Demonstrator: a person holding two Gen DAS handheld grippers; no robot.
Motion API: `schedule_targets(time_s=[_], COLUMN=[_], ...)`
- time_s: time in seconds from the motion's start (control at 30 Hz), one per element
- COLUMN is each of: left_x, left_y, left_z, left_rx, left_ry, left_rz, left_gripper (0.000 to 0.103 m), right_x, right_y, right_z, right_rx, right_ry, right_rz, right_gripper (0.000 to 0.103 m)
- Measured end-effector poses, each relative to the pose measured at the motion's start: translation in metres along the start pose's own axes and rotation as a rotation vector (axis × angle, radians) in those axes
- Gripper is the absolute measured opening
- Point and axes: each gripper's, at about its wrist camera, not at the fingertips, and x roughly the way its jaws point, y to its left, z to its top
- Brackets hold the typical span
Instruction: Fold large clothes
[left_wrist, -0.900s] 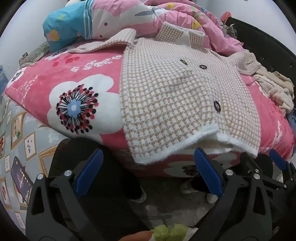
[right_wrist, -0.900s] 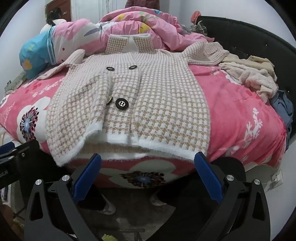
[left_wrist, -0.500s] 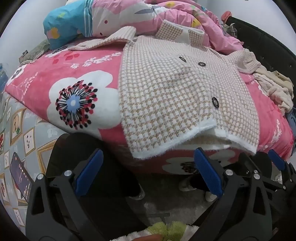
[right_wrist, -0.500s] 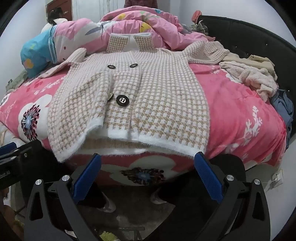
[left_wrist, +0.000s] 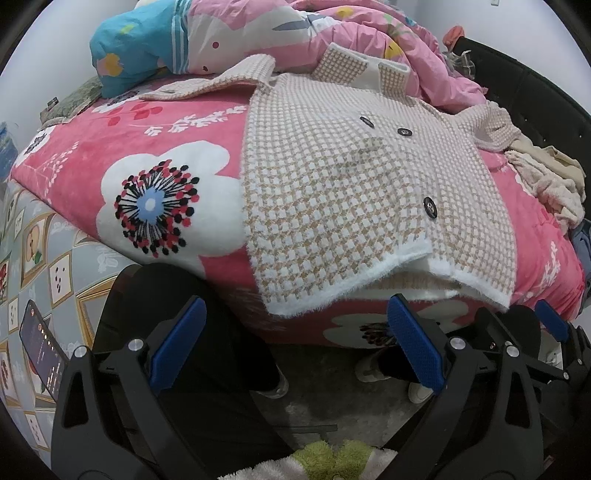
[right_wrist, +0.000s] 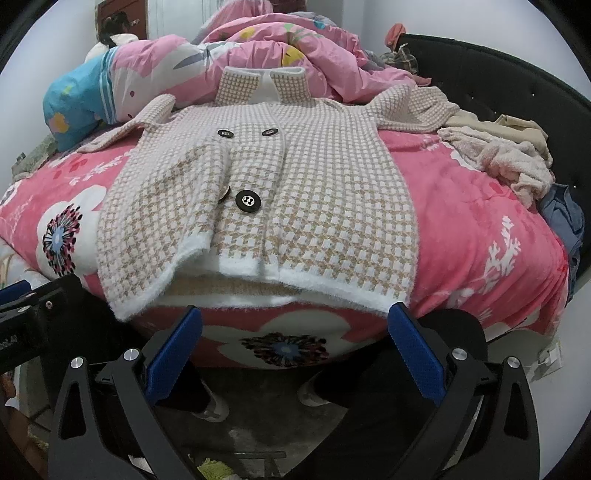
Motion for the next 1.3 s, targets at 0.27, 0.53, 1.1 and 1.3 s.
schedule_targets(time_s=[0.27,0.53,1.1,1.3], left_x=[-0.0008,0.0002,0.0031,0.0042], left_y=[0.0019,0.0031,0.0035,0.0036], left_z=[-0.0004,-0.0014,-0.0036,-0.003], left_rx=[-0.008,-0.009,-0.011,-0.012], left_ry=[-0.002,0.0,0.008,0.009], left_rz=[0.0,0.003,0.007,0.007], left_gripper=[0.095,0.095,0.095,0.095], right_x=[-0.0017,-0.0016,-0.0017,-0.0014], right_y=[-0.0009,0.0001,0.0012,0.0008], right_z=[0.0018,0.0009,0.0008,0.0012], right_rx=[-0.009,-0.013,-0.015,-0.013], right_ry=[-0.001,0.0,-0.002,-0.001], right_rz=[0.0,0.004,0.0,0.002], right_gripper=[0.098,0.098,0.098,0.098])
